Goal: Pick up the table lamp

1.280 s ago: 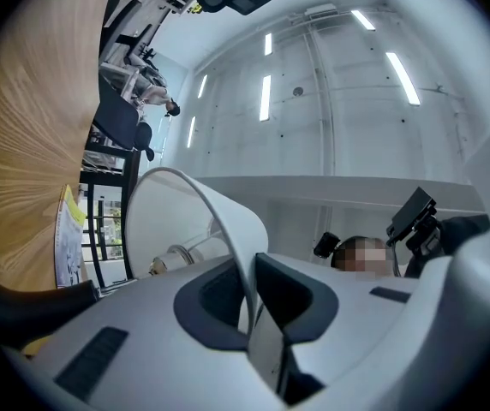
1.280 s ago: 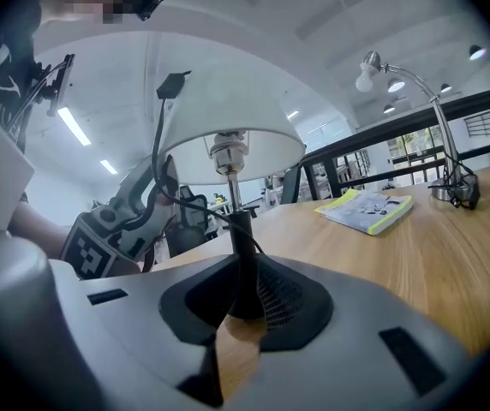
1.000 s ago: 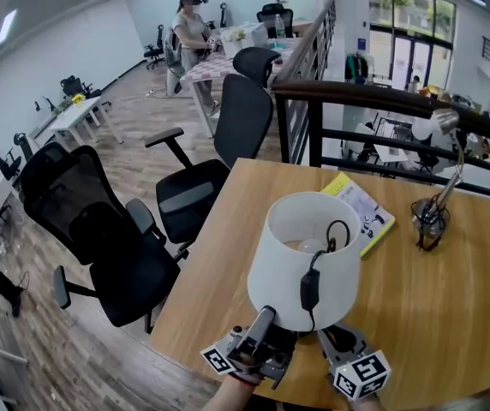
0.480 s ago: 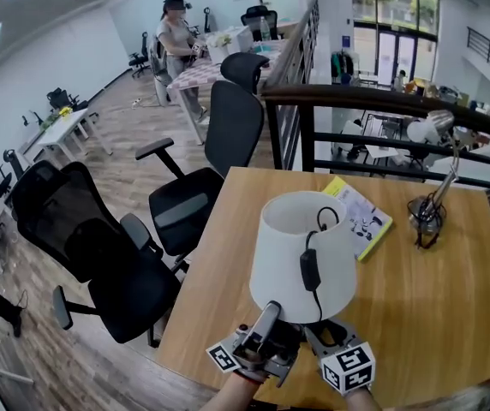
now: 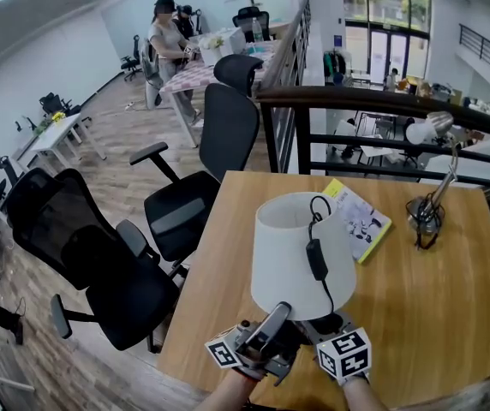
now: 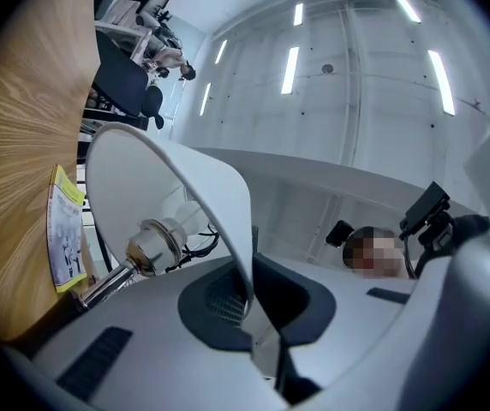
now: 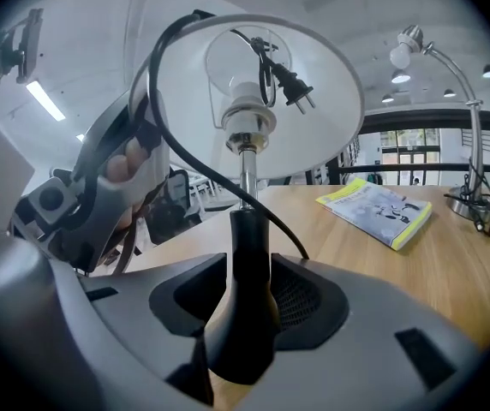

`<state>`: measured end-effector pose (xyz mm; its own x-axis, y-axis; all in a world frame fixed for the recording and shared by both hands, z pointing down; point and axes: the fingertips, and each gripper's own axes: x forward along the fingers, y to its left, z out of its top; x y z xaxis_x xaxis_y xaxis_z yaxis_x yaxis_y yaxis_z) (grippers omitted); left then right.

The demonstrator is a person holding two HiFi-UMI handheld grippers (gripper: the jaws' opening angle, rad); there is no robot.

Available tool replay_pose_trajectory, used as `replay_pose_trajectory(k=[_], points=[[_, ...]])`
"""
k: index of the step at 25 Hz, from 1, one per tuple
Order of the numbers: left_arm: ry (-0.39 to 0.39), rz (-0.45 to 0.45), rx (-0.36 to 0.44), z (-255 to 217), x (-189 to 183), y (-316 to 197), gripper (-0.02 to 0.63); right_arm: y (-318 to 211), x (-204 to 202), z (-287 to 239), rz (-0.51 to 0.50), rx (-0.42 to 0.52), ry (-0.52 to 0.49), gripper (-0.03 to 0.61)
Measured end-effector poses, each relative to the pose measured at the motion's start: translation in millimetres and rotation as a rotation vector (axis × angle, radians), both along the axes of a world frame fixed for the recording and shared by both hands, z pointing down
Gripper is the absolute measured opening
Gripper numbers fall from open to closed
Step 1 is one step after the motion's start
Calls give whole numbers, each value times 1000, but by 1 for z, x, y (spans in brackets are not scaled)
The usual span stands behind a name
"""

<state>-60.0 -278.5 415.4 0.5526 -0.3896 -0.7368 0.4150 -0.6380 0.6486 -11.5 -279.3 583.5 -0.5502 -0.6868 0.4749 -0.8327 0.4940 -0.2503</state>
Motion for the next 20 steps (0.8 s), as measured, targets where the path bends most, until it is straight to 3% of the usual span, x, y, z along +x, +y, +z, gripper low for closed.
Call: replay_pose_trajectory(k=[11,20], points=[[22,-8,-28,3,-5,-17,11,-23,-8,6,-21,-14,25,144],[-58,8,28,-2,5,-13,11,-26,-12,5,-67,1,108,144]])
